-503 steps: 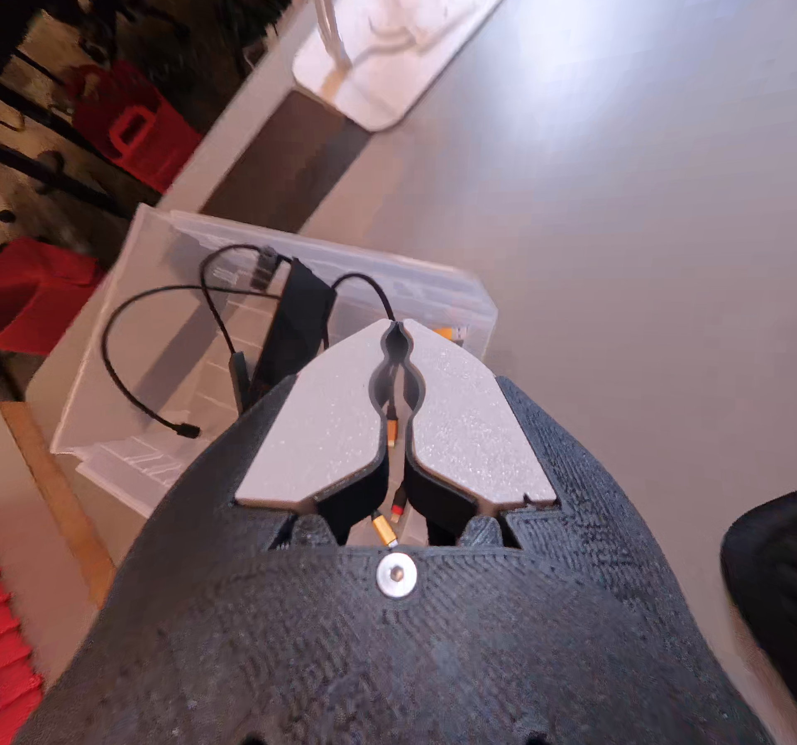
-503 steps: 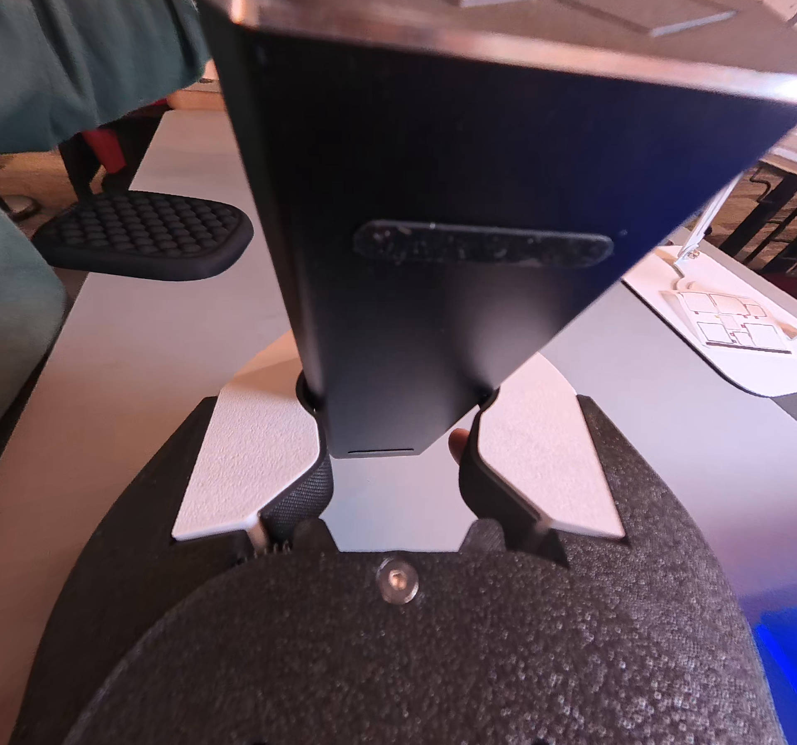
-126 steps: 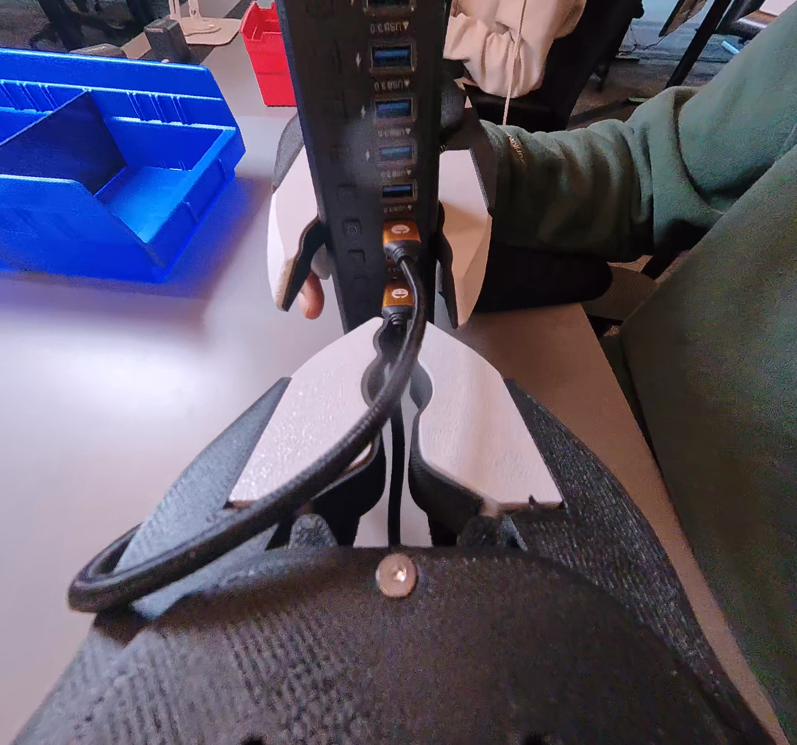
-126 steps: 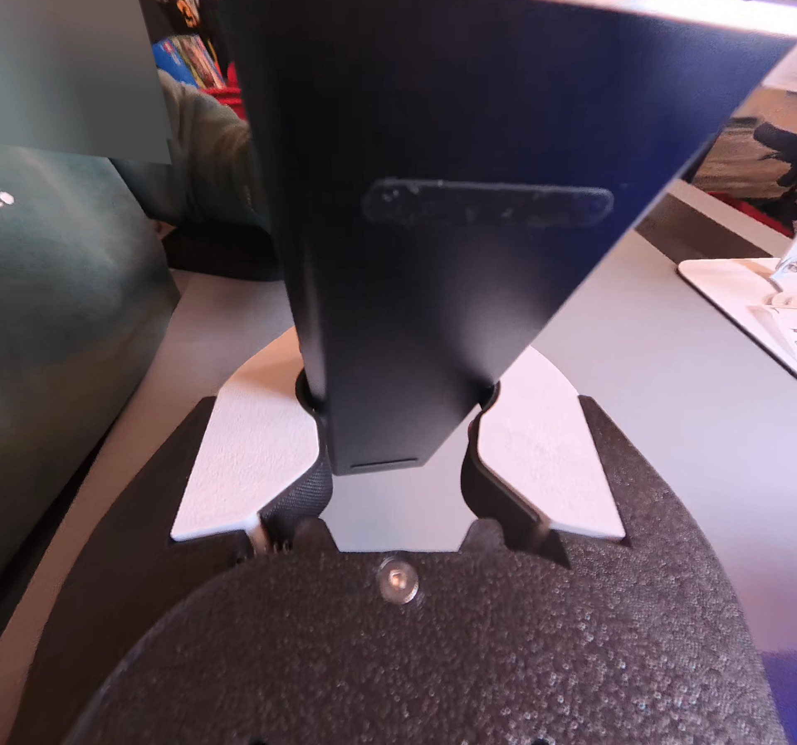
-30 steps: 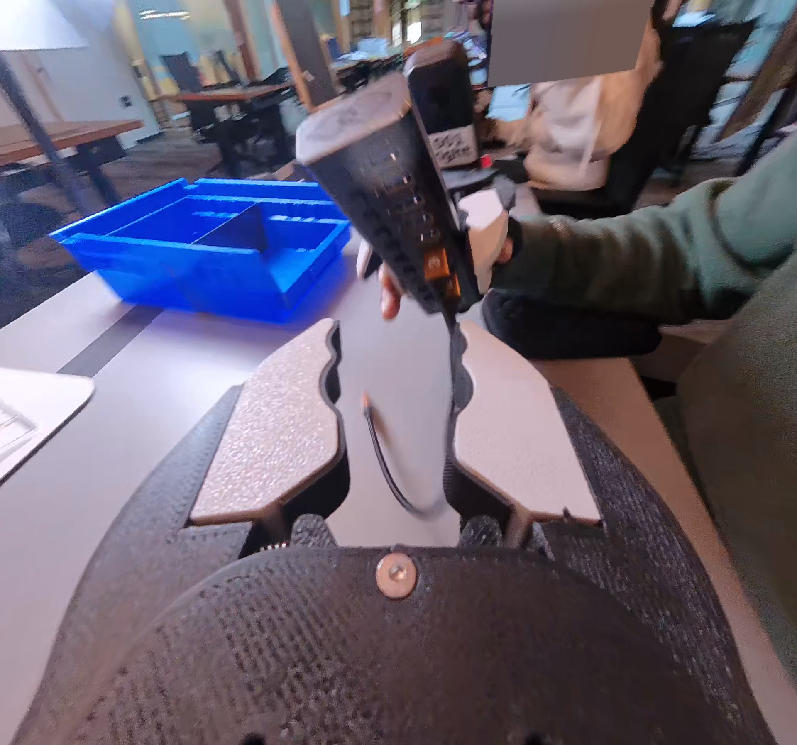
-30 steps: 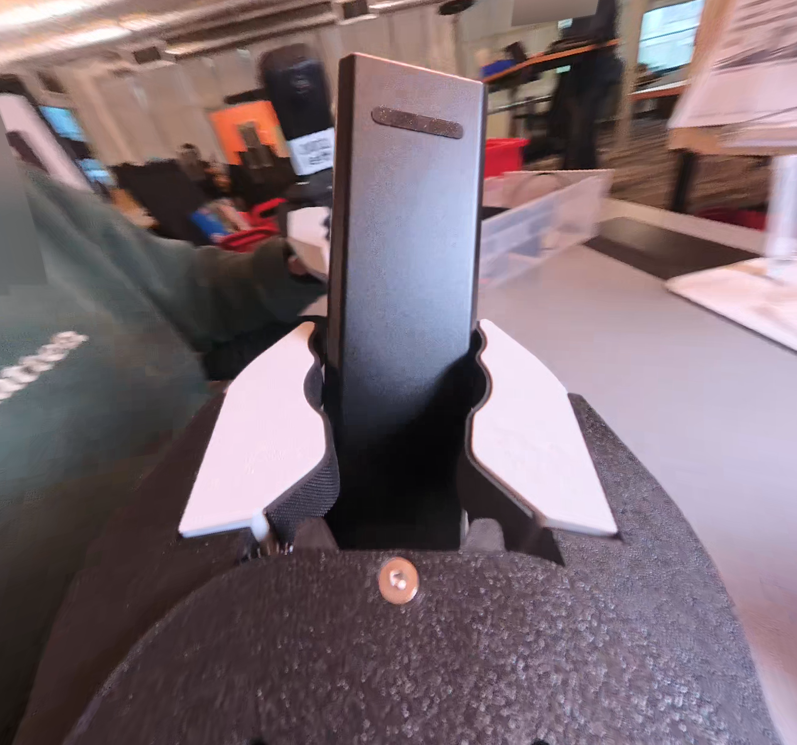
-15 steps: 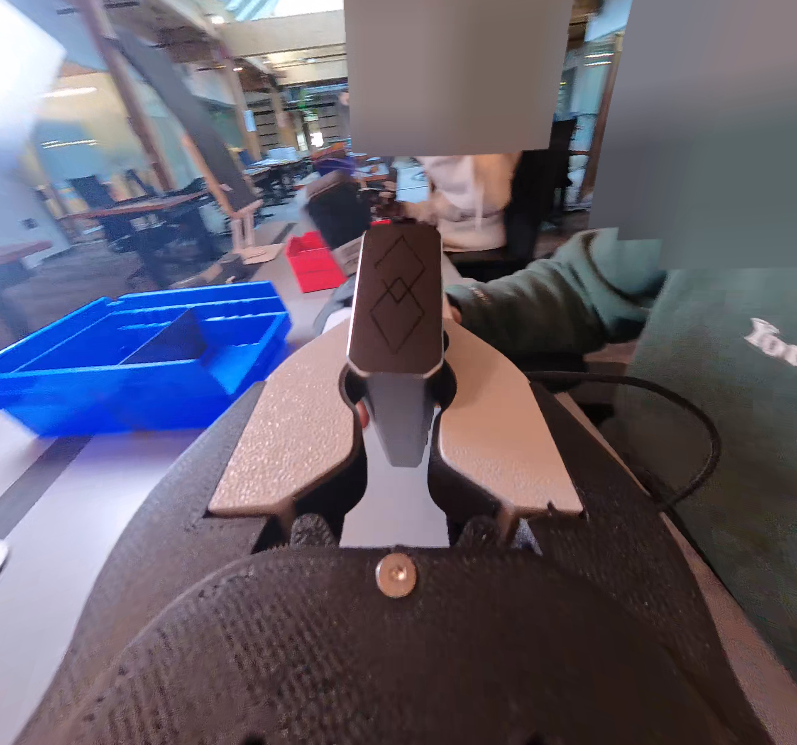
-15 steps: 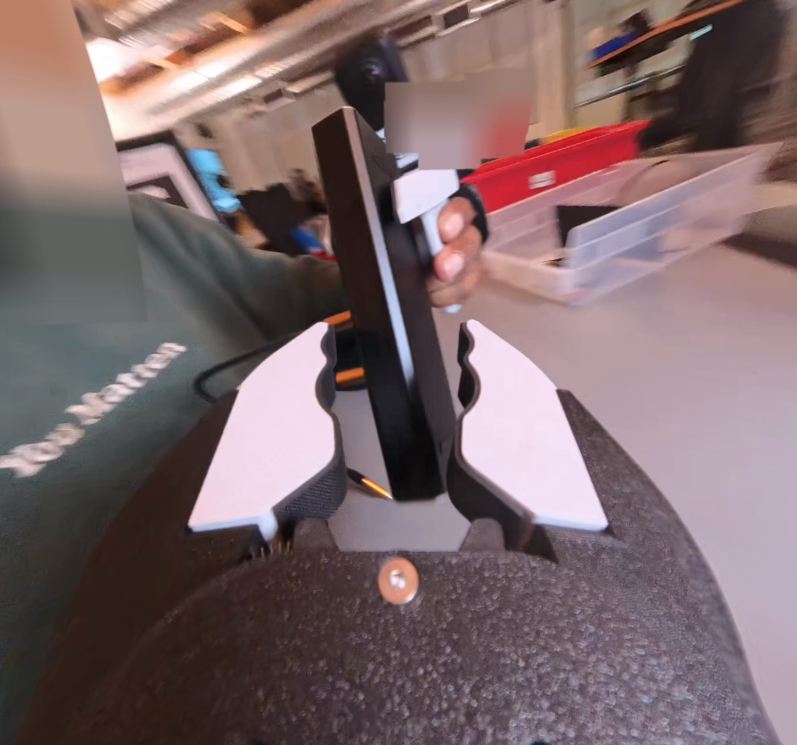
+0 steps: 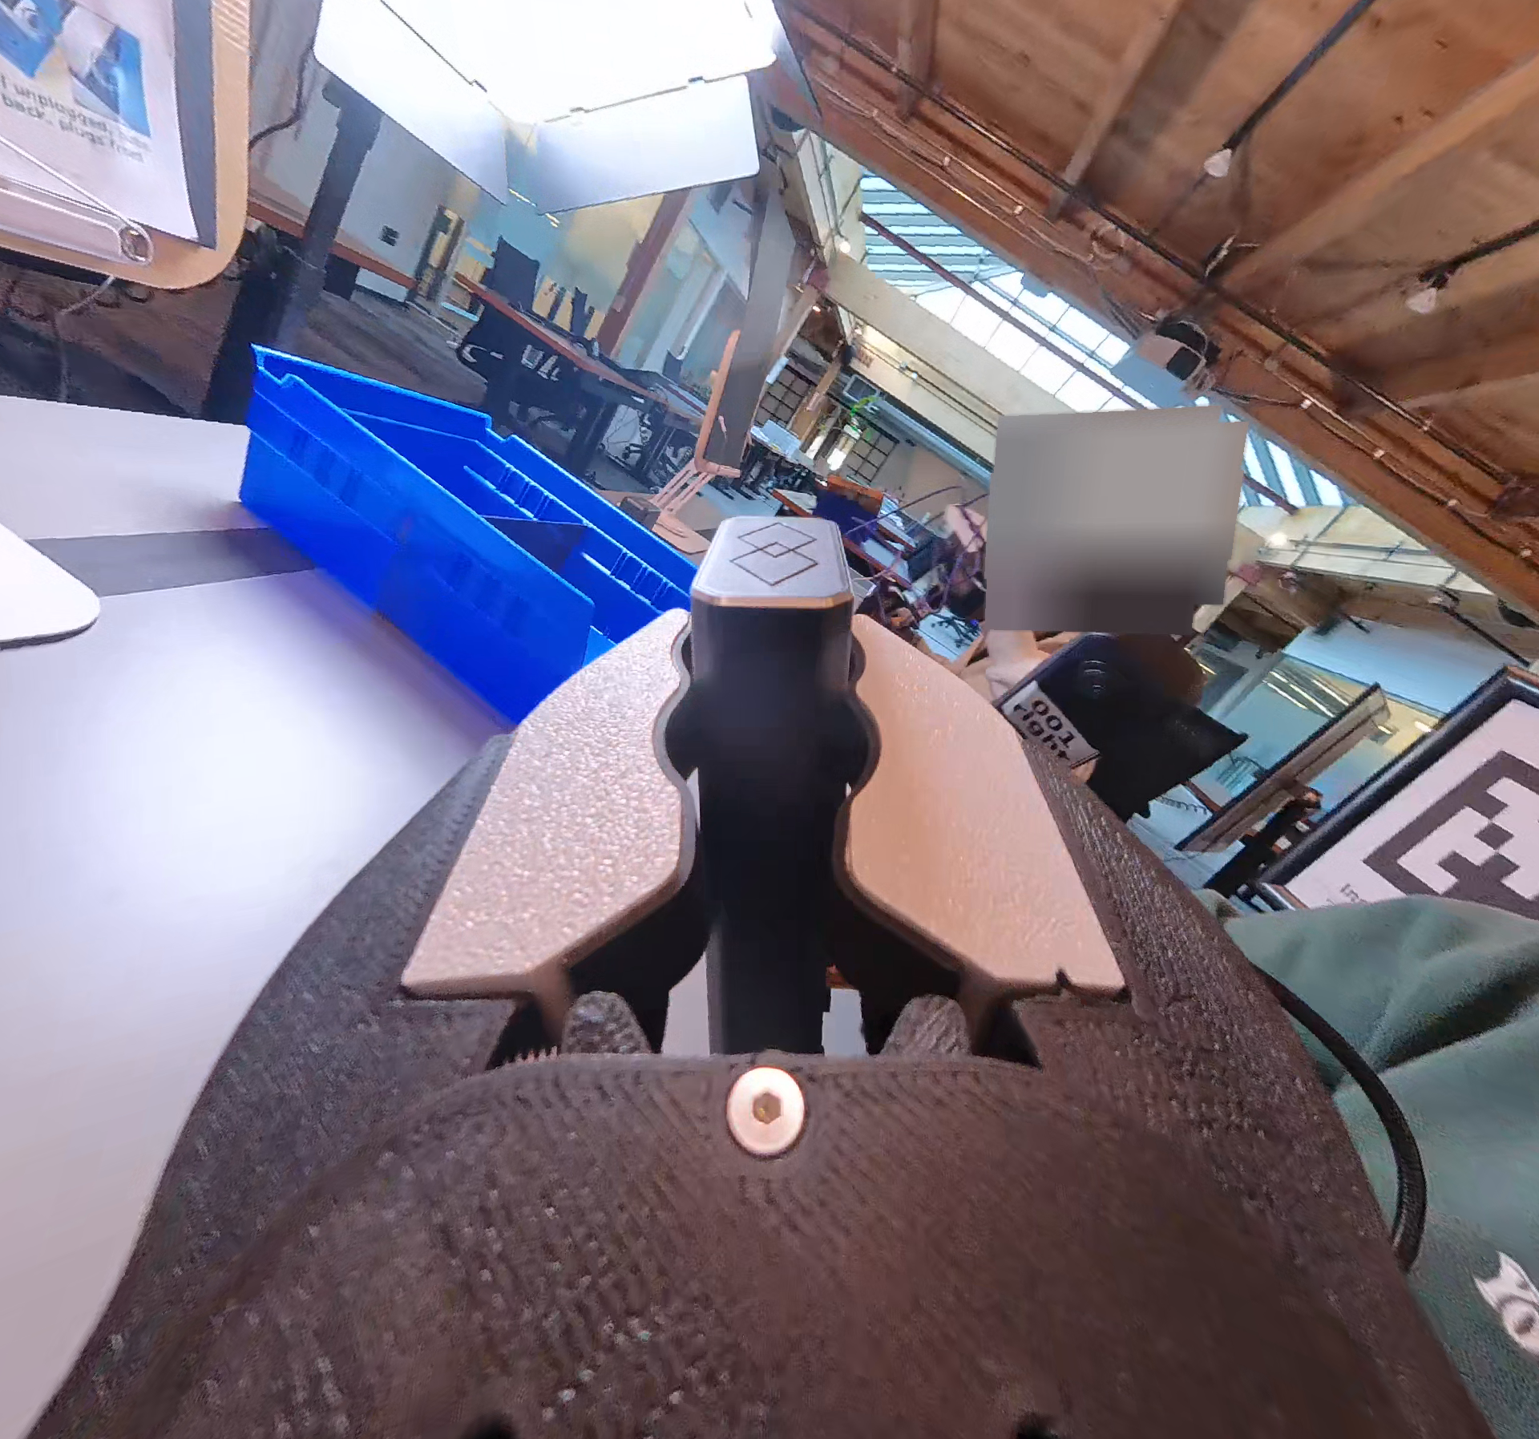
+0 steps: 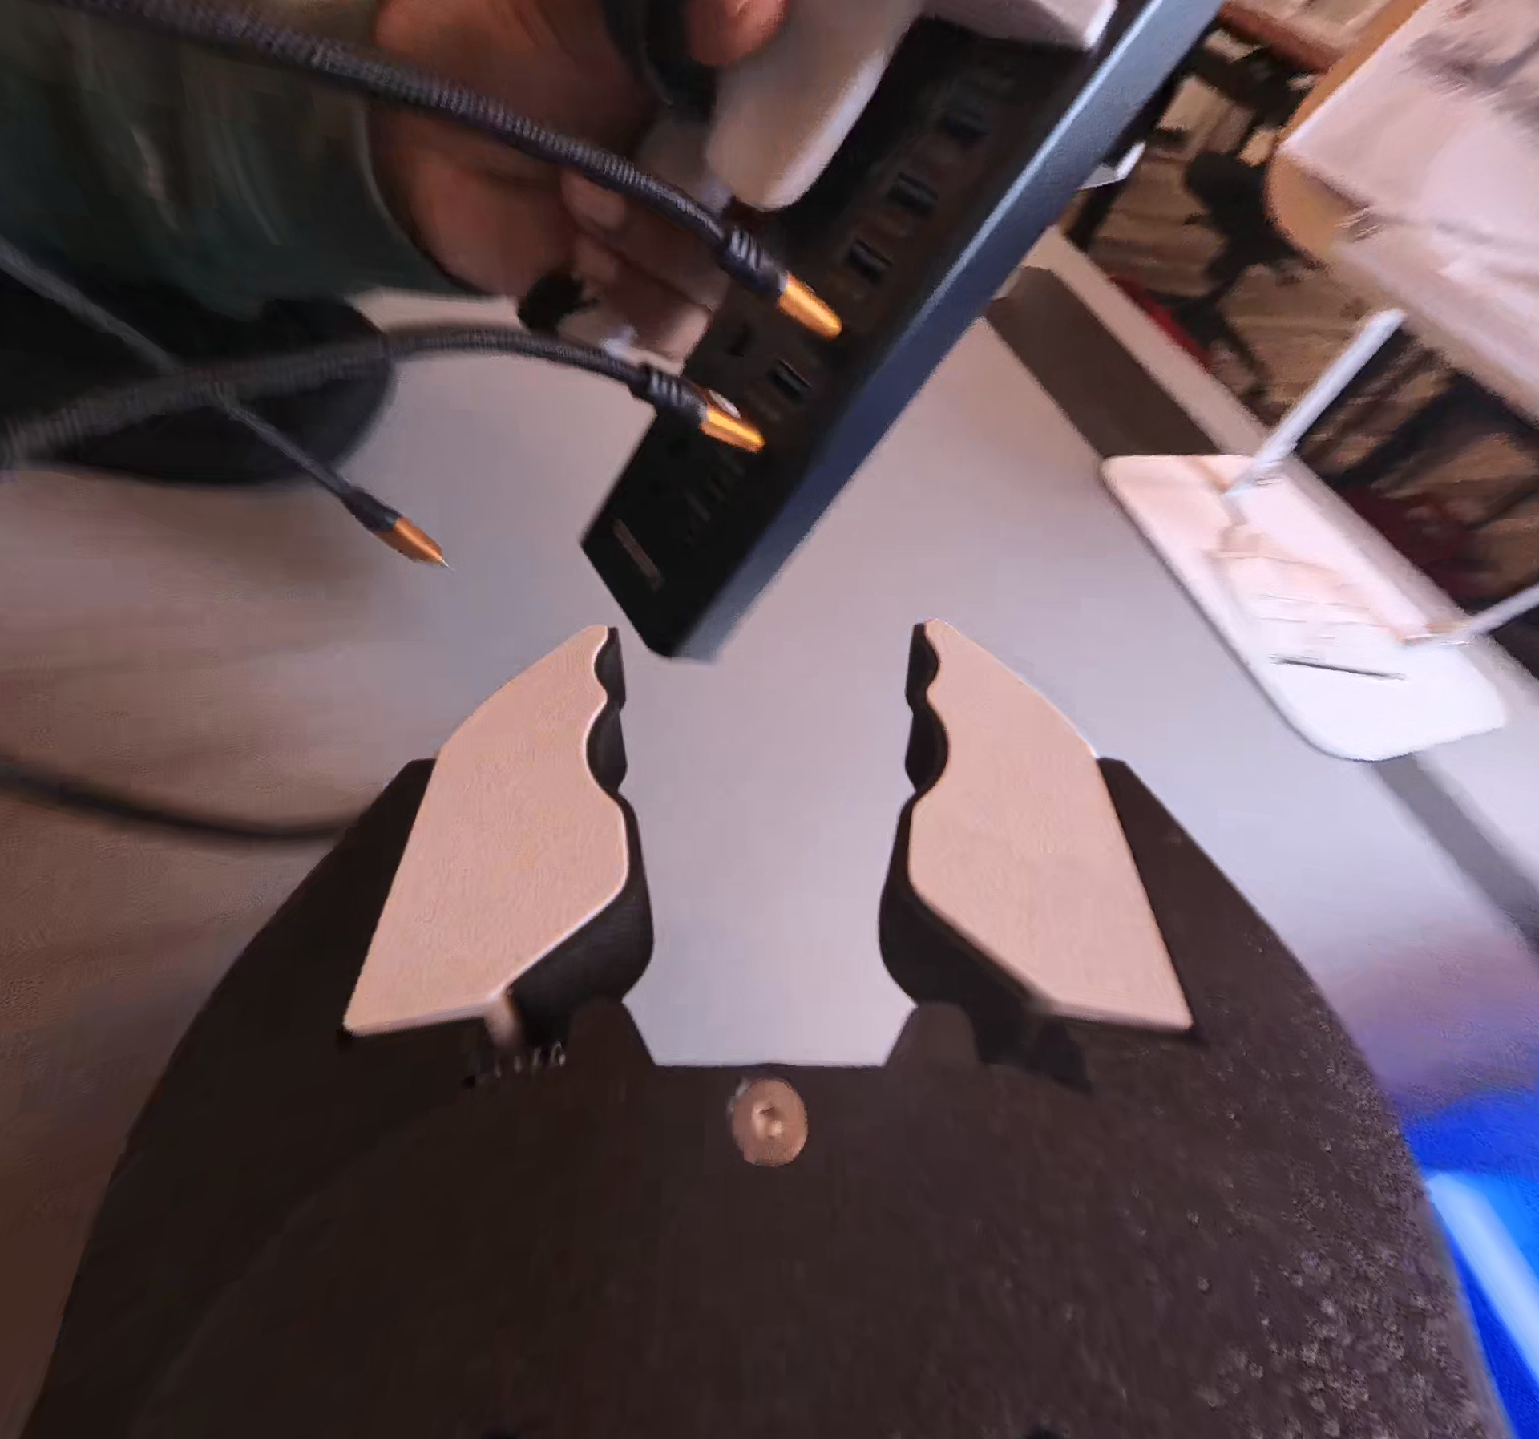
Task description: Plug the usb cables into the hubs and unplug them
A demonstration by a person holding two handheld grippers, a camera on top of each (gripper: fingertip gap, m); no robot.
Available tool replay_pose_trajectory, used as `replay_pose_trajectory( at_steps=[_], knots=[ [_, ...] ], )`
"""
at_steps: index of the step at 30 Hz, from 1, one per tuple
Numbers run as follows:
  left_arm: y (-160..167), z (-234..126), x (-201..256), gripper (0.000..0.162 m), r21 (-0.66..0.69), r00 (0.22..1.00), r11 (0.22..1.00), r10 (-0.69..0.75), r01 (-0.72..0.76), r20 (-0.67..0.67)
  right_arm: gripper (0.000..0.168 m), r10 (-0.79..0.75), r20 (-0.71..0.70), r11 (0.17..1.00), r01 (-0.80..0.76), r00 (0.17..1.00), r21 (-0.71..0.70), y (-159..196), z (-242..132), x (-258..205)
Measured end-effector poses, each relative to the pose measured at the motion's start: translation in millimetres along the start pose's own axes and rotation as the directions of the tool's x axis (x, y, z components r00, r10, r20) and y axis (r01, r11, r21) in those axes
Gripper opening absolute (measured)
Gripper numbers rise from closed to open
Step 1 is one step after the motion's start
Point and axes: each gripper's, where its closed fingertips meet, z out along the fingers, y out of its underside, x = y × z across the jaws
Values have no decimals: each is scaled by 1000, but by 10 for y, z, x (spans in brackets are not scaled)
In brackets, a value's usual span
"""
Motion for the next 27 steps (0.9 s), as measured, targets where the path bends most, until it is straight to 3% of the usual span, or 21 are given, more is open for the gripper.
replay_pose_trajectory(
  at_steps=[3, 8, 12, 16, 21, 24, 27],
  knots=[
    [-54, 36, 0, 31, 21, 999, 1000, 21, -22, 44, 71, 154, 39, 988, -155, 987, 18, -69, 205, -76],
    [-202, 137, -168, 31, 83, 984, 996, 15, -30, 178, 81, 188, -322, 980, -198, 928, 1, -43, 368, 213],
    [-218, 309, -239, 31, 109, 976, 994, -17, -7, 216, 80, 188, -449, 978, -210, 873, 1, -71, 380, 501],
    [-214, 372, -227, 31, 119, 976, 993, -28, 3, 214, 62, 205, -454, 974, -225, 867, 11, -43, 318, 654],
    [-39, 292, -114, 32, 29, 986, 999, 23, -29, 168, 61, 105, -350, 985, -145, 931, -91, 25, 190, 582],
    [92, 191, 33, 37, -53, 988, 994, 105, -99, 110, 61, 158, -224, 978, -184, 962, -98, 61, 57, 444],
    [219, 30, 115, 48, -119, 976, 977, 189, -176, 104, 60, 208, -186, 966, -232, 960, -114, 125, -197, 510]
  ],
)
